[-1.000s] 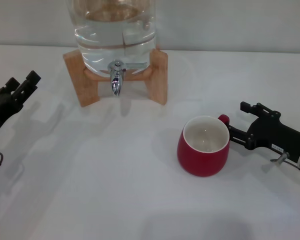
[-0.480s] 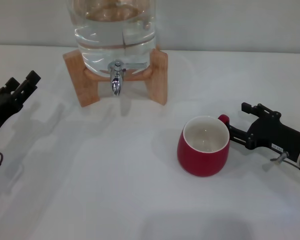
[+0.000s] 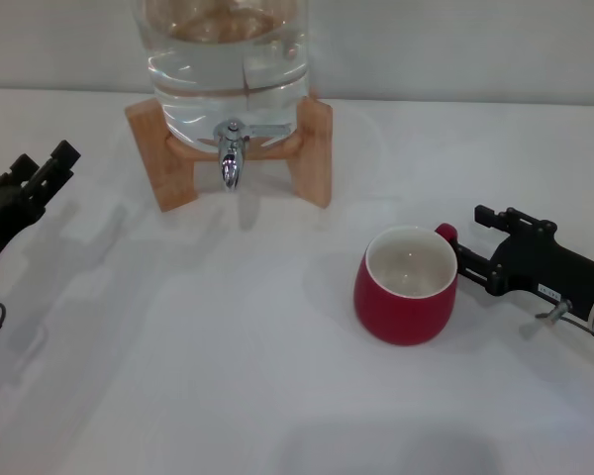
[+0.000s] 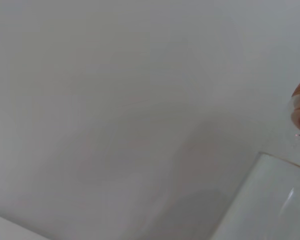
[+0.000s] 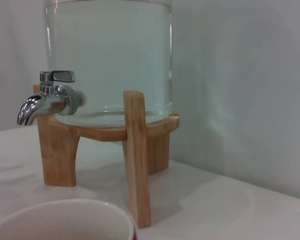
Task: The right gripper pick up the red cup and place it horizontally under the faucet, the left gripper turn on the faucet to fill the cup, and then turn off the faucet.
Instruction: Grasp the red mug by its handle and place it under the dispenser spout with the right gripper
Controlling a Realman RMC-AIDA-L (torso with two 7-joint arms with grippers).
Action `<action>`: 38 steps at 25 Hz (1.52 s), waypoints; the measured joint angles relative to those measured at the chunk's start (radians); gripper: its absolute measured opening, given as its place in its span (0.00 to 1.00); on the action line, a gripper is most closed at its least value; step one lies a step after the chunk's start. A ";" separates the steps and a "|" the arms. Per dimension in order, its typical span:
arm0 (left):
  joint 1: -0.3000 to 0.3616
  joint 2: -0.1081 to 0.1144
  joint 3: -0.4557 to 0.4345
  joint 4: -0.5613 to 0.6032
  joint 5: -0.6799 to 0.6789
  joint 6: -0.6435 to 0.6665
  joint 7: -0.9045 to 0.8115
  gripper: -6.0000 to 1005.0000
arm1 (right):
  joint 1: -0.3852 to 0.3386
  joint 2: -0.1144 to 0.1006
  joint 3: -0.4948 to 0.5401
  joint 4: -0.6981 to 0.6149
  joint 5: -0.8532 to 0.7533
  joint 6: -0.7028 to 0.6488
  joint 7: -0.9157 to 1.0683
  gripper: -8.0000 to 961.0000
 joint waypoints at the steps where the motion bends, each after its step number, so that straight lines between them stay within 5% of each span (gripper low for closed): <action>1: 0.000 0.000 0.000 0.000 0.000 0.000 -0.001 0.85 | 0.000 0.000 0.000 0.000 0.000 0.000 0.000 0.72; 4: 0.001 0.000 0.000 0.000 0.000 0.000 -0.005 0.85 | 0.001 0.000 0.000 0.000 0.000 -0.008 -0.001 0.72; 18: 0.003 0.000 0.000 0.000 0.000 0.000 -0.008 0.85 | 0.002 0.000 0.001 0.010 0.001 -0.003 -0.005 0.11; 38: 0.007 0.000 0.000 -0.011 -0.001 0.001 -0.008 0.85 | 0.004 0.000 0.000 0.012 -0.006 0.025 -0.003 0.11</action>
